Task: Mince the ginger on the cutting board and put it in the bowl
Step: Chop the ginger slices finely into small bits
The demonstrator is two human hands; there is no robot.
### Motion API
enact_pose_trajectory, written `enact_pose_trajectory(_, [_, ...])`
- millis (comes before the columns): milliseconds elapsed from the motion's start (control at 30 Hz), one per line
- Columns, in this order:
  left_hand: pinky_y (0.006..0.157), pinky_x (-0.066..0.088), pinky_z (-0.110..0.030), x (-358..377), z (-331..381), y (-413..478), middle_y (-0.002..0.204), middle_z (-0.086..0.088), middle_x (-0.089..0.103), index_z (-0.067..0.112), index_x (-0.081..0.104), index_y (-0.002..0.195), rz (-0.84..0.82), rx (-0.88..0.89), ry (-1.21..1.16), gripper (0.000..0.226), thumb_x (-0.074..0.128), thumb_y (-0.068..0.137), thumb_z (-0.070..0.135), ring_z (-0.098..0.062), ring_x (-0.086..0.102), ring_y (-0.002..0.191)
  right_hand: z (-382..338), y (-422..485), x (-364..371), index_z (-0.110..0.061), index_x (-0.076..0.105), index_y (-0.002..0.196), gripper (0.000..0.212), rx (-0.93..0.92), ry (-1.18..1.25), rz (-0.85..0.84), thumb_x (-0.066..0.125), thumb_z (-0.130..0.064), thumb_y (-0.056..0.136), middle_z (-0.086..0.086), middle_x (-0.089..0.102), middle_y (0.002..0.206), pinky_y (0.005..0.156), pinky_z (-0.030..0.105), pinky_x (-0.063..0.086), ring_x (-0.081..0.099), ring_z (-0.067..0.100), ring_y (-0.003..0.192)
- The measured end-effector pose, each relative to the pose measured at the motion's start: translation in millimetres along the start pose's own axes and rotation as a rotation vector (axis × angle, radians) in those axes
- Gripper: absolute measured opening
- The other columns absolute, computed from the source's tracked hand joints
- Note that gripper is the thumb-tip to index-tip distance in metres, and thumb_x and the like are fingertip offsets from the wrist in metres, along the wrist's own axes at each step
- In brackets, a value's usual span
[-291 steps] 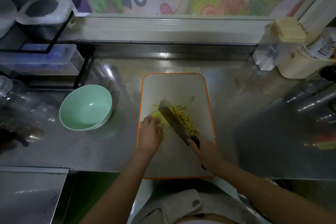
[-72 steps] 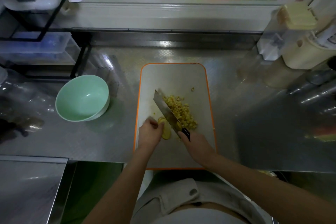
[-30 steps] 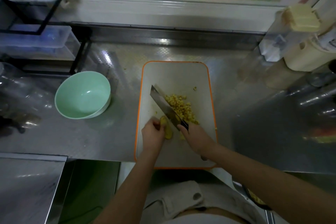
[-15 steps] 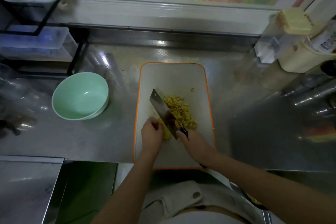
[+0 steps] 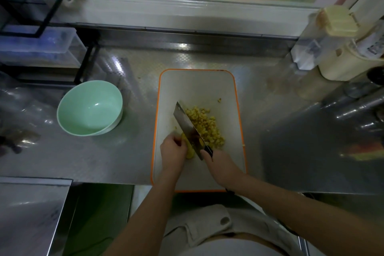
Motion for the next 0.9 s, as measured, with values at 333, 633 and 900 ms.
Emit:
enact_pose_trajectory(333, [0.051,0.025,-0.020,-4,0,3,0.059,0.005,0.048,0.008,0.055,0.070,-0.011,0.034,0.013,0.013,0.062,0.081,0.006,-0.015,0.047,0.060,-2,4,20,-0.015,0.045,0.078,0.031,0.065,-0.067,0.039,0.039,-0.037,0.099,-0.002,0.044,0.066,0.053,0.023,0.033,0.047,0.014,0.060])
enact_pose_trajectory(633, [0.055,0.027,-0.022,-3,-3,4,0.065,0.000,0.055,0.010,0.056,0.070,-0.010,0.049,0.037,0.012,0.063,0.080,0.009,-0.016,0.050,0.065,8,7,8,-0.011,0.049,0.080,0.032,0.033,-0.035,-0.015,0.039,-0.035,0.099,0.003,0.050,0.071,0.051,0.024,0.029,0.050,0.019,0.069])
enact_pose_trajectory(900, [0.056,0.029,-0.024,-1,-3,-1,0.068,-0.004,0.056,0.008,0.054,0.071,0.006,0.035,0.031,0.013,0.059,0.083,0.009,-0.018,0.050,0.064,5,13,4,-0.005,0.057,0.093,0.037,-0.061,-0.051,0.034,0.040,-0.037,0.098,0.008,0.056,0.077,0.057,0.026,0.032,0.052,0.021,0.067])
Point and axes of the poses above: each hand's wrist, its own y-axis towards the middle knuckle, its own x-axis out of the palm, z = x × y, the point moved 1 cm from there along y, towards the middle knuckle
